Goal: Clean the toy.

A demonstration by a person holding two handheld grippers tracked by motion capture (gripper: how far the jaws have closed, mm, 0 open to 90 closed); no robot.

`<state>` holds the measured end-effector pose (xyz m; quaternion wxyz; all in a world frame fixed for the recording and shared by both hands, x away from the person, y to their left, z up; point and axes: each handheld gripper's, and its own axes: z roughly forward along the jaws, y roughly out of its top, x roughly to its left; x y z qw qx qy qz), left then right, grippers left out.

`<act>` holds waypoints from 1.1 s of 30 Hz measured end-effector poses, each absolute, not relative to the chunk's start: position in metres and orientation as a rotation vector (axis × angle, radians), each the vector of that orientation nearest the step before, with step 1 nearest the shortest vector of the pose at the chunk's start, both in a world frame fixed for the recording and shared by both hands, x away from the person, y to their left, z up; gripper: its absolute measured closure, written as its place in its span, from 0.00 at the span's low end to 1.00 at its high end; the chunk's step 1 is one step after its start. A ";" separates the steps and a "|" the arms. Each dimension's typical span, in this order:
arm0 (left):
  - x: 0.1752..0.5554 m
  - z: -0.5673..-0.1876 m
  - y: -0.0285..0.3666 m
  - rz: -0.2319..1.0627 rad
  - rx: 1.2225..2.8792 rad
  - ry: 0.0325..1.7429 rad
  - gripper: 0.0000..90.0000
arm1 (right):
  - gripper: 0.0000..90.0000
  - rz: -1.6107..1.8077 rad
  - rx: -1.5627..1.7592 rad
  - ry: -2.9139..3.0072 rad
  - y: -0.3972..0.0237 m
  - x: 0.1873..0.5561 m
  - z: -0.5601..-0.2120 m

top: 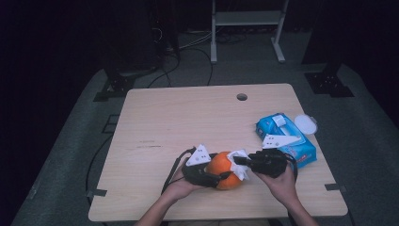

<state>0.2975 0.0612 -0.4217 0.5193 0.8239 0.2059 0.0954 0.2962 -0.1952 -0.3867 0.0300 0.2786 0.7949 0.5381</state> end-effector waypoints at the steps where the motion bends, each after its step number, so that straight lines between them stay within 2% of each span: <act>1: 0.298 -0.422 0.060 0.227 1.967 0.510 0.30 | 0.95 1.681 0.839 2.457 -0.194 0.295 -0.385; 5: 0.296 -0.422 0.059 0.218 1.969 0.493 0.27 | 0.95 1.617 0.794 2.467 -0.187 0.291 -0.383; 14: 0.293 -0.424 0.067 0.095 1.972 0.358 0.22 | 0.94 1.567 0.863 2.456 -0.204 0.301 -0.392; 20: 0.303 -0.429 0.071 0.111 1.958 0.339 0.14 | 0.94 1.560 0.865 2.453 -0.204 0.302 -0.393; 25: 0.301 -0.433 0.069 0.149 1.954 0.357 0.32 | 0.94 1.532 0.856 2.439 -0.206 0.303 -0.394; 33: 0.302 -0.436 0.064 0.157 1.911 0.462 0.33 | 0.95 1.563 0.724 2.444 -0.190 0.286 -0.381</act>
